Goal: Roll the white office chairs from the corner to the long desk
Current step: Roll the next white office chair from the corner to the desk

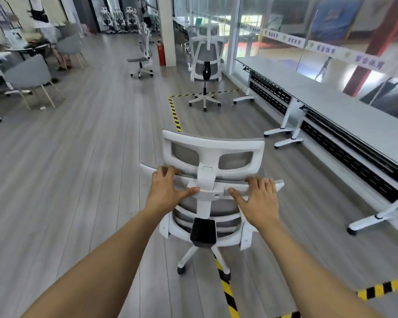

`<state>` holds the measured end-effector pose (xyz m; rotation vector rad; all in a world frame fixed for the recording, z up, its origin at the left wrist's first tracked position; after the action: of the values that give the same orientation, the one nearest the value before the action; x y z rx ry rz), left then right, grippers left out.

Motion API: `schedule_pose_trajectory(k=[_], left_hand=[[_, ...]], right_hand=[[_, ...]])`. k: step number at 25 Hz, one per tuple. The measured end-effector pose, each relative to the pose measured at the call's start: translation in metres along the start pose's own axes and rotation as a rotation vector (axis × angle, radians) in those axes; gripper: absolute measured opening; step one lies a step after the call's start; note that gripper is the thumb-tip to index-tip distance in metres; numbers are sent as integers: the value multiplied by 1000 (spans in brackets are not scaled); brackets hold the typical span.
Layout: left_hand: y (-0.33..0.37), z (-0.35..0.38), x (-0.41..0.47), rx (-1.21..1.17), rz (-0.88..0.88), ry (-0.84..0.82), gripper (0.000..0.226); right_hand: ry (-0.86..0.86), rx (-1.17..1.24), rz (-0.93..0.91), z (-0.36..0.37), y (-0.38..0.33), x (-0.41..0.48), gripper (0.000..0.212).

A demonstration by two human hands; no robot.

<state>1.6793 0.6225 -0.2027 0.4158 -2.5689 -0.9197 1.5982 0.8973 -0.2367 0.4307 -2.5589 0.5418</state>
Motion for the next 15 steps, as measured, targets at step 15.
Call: schedule_pose_trajectory(k=[15], left_hand=[[-52, 151, 554, 104, 81, -144, 82]], right_hand=[[86, -73, 78, 279, 49, 459, 75]])
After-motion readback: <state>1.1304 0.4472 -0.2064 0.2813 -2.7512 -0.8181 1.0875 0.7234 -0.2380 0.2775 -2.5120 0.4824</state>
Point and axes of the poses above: each hand's wrist, its own x-axis towards the middle knuckle, its own z-axis out of the palm, y = z × x, the point moved 6 cm from there along x, towards the middle knuckle, and after that the axes turned 5 degrees about y, right-handed, at the moved point
